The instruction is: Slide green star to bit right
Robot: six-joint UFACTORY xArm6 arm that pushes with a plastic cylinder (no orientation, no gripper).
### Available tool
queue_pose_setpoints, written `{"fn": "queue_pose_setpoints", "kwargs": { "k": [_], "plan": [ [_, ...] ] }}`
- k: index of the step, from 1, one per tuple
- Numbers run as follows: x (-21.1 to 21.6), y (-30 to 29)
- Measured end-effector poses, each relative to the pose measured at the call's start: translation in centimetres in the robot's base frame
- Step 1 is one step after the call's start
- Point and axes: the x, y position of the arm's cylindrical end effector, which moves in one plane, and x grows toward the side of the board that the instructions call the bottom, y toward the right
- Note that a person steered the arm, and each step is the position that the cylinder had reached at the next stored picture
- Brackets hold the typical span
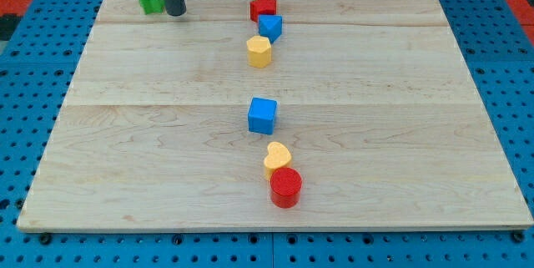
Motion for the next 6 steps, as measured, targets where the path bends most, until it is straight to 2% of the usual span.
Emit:
{"fn": "queue_pose_setpoints", "kwargs": {
  "k": [1,2,4,5,6],
  "plan": [
    [0.1,3.3],
    [-3.0,8.0],
    [-5.5,7.9],
    [-5.4,11.5],
    [-1.5,18.5]
  ]
}}
